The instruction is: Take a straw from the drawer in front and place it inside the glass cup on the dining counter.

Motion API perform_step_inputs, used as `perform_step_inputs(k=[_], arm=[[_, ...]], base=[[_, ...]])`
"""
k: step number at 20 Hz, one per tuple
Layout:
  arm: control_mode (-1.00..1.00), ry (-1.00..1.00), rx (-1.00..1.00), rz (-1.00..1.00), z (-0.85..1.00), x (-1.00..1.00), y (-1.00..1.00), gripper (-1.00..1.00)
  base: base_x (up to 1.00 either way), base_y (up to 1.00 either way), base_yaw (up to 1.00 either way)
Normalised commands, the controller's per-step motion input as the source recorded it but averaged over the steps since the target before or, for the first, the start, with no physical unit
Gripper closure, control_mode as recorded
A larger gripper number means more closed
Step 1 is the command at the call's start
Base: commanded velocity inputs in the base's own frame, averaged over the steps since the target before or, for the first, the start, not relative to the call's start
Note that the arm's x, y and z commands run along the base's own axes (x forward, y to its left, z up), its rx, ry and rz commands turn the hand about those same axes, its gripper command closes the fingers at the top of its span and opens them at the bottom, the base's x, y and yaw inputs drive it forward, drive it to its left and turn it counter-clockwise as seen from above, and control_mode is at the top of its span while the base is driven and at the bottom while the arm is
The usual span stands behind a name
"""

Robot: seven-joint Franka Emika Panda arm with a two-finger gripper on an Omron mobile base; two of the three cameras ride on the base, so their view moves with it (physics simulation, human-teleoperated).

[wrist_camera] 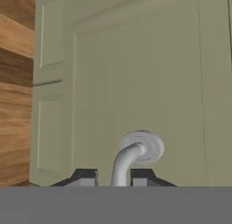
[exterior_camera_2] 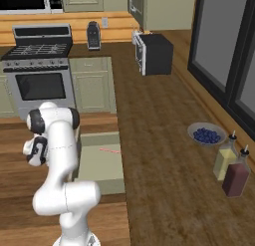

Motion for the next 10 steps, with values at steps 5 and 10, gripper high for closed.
perform_step_inputs(k=[5,10], arm=[[-1.00,0.24,0.54,0.08,0.08,-0.22,0.29,-1.00],[-1.00,0.15,0.50,0.11,0.29,-0.52,0.47,-1.00]], base=[[0.00,0.00,0.00],[0.00,0.00,0.00]])
